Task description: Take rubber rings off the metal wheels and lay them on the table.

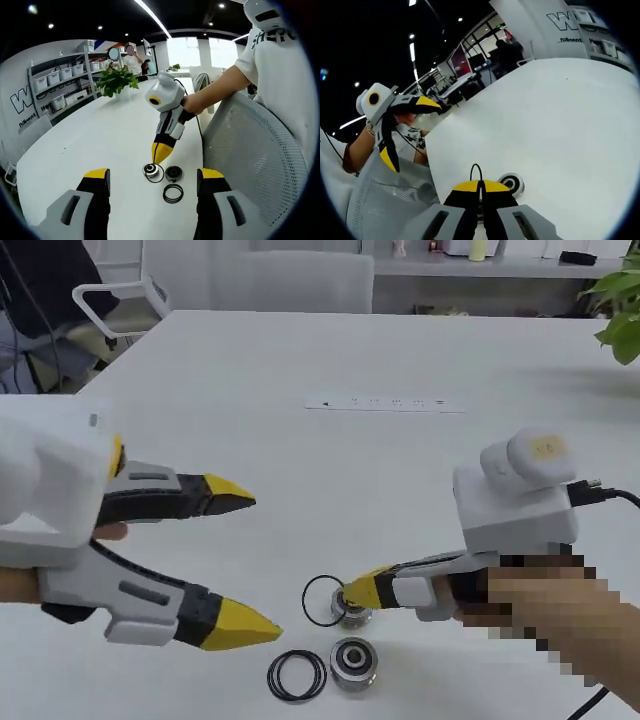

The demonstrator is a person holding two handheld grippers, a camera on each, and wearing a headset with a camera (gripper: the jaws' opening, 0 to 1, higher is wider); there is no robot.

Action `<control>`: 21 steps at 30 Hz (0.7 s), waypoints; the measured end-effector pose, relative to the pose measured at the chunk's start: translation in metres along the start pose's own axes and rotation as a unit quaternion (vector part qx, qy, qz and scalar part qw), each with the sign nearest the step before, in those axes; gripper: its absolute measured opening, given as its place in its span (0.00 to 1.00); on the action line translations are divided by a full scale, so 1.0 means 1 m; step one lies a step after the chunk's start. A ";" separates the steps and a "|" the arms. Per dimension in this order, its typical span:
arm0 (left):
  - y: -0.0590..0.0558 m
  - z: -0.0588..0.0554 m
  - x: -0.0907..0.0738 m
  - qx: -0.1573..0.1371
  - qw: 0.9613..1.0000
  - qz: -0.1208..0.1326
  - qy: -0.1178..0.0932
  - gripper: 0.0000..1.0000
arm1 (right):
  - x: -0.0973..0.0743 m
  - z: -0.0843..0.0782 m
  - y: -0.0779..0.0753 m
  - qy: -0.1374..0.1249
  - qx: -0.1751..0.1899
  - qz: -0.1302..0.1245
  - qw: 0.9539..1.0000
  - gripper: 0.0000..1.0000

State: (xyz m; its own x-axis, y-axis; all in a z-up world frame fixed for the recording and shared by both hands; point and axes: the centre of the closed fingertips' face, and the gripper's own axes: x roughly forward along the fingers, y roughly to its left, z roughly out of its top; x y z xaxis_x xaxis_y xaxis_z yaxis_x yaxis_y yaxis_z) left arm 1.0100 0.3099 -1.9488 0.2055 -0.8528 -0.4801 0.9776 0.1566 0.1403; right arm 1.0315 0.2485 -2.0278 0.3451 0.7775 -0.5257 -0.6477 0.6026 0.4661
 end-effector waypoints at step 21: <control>-0.029 -0.057 -0.037 -0.096 0.993 0.061 0.011 0.71 | 0.021 -0.032 0.033 0.078 -0.039 0.053 0.995 0.00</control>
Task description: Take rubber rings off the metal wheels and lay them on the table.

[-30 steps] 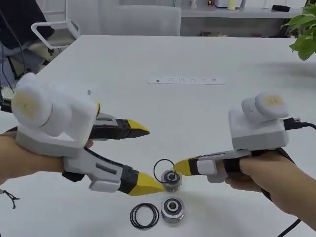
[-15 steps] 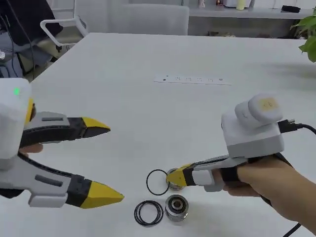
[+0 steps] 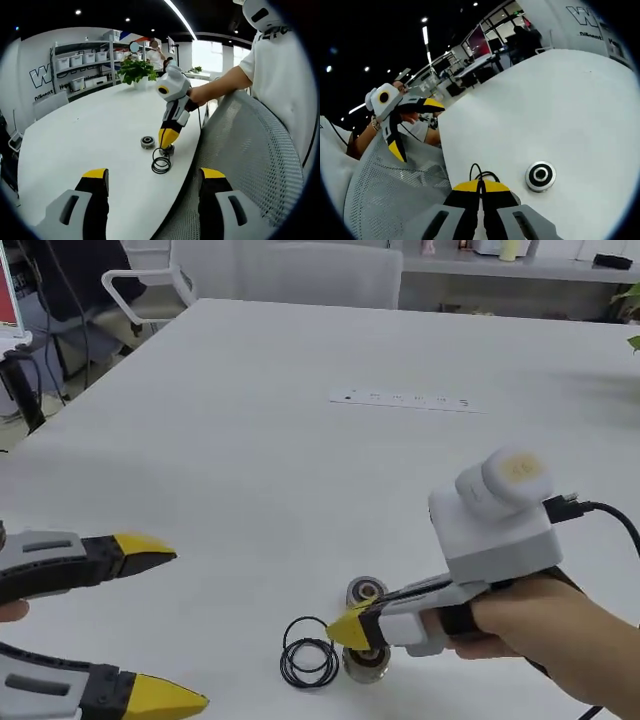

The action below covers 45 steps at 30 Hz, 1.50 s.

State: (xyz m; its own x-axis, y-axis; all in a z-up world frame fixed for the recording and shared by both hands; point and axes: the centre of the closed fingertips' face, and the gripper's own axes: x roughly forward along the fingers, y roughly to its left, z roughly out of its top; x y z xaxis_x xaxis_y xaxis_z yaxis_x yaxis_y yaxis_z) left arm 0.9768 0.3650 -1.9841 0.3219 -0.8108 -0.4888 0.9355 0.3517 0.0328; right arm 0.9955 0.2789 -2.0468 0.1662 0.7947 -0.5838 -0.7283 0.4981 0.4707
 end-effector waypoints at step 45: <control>0.011 -0.001 0.001 -0.052 0.998 0.033 -0.028 0.64 | 0.011 -0.013 -0.011 0.057 -0.140 -0.065 0.986 0.05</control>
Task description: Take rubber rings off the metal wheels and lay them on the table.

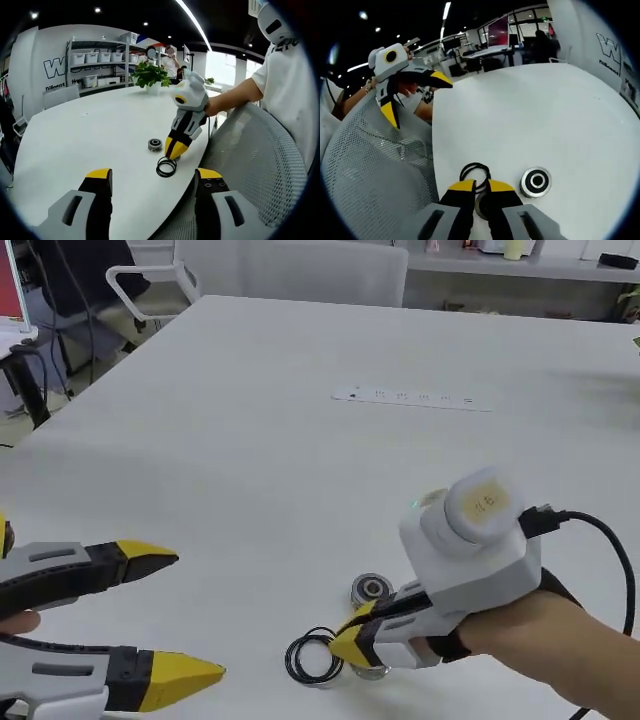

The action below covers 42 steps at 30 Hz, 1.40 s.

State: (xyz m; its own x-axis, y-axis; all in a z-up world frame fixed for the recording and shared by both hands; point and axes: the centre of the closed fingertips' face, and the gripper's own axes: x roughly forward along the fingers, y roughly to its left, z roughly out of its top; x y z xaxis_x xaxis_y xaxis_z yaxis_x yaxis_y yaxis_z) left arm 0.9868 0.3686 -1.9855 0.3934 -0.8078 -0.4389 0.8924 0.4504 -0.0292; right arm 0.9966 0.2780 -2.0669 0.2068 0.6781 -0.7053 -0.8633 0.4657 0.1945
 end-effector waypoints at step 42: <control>-0.009 -0.003 0.004 -0.005 1.000 -0.022 0.010 0.76 | -0.058 0.035 -0.019 -0.117 0.043 -0.001 0.992 0.28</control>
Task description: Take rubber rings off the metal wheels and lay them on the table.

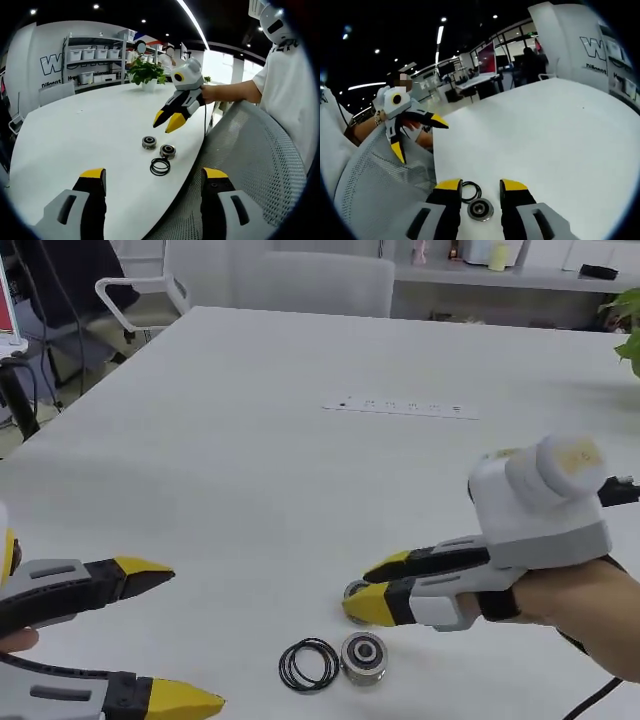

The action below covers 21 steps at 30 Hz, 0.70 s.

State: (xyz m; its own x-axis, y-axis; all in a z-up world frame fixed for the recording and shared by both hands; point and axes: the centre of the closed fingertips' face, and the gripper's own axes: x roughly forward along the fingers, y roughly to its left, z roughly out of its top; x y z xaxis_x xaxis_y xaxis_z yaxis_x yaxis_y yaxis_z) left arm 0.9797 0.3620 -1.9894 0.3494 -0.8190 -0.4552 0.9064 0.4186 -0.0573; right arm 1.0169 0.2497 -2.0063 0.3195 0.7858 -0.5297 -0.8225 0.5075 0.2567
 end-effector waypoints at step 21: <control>-0.006 0.003 0.002 -0.007 1.000 -0.015 -0.009 0.87 | -0.048 0.002 0.006 -0.031 -0.038 -0.037 0.998 0.81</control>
State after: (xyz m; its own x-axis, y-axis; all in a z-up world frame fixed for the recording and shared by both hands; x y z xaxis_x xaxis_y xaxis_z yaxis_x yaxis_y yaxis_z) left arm 0.9756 0.3565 -1.9877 0.3269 -0.8382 -0.4365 0.9131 0.3992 -0.0827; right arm 0.9980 0.2160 -1.9777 0.4066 0.7687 -0.4937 -0.8283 0.5382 0.1558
